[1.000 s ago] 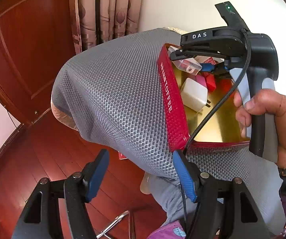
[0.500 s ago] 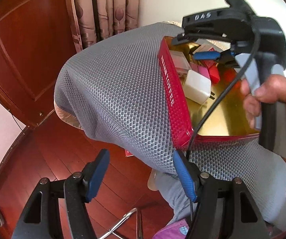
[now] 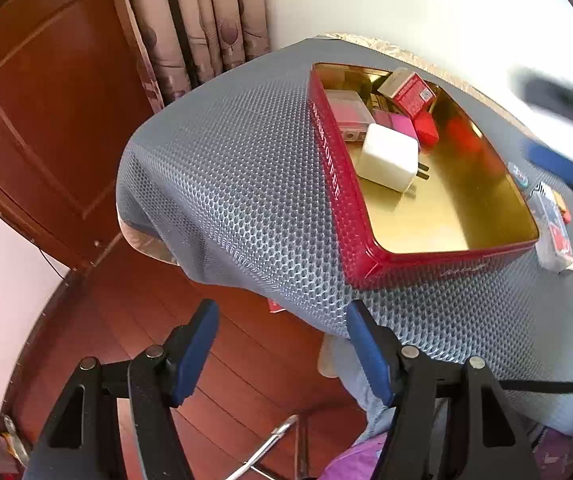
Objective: Organize rigid objects
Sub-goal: 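Grasp the blue dental floss box with the left tool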
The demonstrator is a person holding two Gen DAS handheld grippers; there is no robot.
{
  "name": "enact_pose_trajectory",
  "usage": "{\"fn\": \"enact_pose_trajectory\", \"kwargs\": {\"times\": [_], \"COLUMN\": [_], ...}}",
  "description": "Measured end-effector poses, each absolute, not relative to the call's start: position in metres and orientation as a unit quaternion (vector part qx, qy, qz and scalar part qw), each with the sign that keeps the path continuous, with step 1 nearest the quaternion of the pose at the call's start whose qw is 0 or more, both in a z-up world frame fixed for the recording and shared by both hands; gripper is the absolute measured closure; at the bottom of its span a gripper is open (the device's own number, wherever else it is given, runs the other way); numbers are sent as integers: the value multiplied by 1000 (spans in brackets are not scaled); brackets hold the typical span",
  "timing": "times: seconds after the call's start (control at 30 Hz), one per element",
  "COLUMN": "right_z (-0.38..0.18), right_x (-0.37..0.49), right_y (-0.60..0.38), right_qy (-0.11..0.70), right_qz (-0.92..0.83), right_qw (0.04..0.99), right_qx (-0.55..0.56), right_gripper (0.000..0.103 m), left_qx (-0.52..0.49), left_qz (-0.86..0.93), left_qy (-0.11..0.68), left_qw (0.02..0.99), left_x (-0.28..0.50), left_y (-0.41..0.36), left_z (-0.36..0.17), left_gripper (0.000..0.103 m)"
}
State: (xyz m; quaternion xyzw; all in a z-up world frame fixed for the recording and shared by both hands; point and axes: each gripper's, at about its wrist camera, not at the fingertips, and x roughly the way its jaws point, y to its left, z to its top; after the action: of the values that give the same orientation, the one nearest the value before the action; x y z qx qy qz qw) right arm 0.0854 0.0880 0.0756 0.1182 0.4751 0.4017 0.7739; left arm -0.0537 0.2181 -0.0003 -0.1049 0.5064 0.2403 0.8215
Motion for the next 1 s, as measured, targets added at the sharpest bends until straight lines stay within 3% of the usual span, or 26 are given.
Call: {"fn": "enact_pose_trajectory", "kwargs": {"times": [0.2,0.53,0.7,0.77,1.0], "right_z": [64,2,-24,-21,-24], "right_x": [64,52,47,46,47], "right_y": [-54,-242,-277,-281,-287], "right_qy": [459,472,479,465,461], "right_qz": [316,78,48,60,98], "right_qw": [816,866,868,872,867], "right_qx": [152,142,123,138,161], "right_gripper": [13,13,13,7,6], "left_qx": [-69,-12,2,-8,-29], "left_qz": [248,114,-3,-26,-25], "left_qy": [494,497,520,526,558], "left_qw": [830,860,854,850,829], "left_x": [-53,-40,-4,19,105], "left_y": [203,111,46,26,5], "left_z": [7,13,19,24,21], "left_gripper": [35,35,35,35,35]}}
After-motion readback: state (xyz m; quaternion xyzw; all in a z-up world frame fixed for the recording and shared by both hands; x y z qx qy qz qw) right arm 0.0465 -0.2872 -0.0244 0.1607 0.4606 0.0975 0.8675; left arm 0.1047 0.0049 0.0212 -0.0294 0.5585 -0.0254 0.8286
